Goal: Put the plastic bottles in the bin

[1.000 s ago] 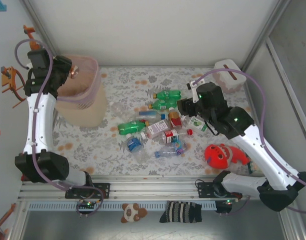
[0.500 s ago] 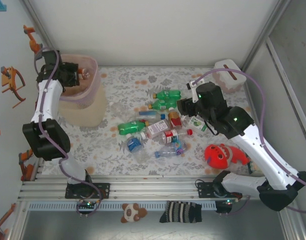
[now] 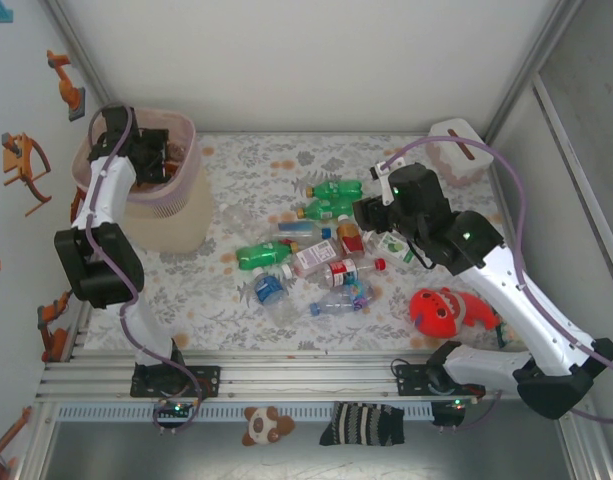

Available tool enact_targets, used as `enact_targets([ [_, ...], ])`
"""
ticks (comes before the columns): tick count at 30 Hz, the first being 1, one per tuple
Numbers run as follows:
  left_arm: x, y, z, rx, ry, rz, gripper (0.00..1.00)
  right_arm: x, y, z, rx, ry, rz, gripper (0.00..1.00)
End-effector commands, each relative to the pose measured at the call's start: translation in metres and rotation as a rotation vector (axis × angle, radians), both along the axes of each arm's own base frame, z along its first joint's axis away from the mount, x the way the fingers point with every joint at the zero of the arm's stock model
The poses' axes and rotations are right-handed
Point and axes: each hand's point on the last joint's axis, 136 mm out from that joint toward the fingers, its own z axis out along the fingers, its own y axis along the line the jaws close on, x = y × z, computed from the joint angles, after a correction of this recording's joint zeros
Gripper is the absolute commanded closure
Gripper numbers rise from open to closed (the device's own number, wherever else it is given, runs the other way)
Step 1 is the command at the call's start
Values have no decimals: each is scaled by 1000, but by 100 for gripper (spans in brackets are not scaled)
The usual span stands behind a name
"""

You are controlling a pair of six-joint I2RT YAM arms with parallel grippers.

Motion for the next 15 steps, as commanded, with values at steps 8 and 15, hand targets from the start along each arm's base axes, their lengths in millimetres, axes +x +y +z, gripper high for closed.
enact_targets([
  [8, -16, 4, 60, 48, -93, 15, 14, 1, -7, 14, 16, -40, -27, 29],
  [15, -33, 6, 90, 83, -146, 13, 14, 2, -7, 13, 12, -38, -29, 28],
])
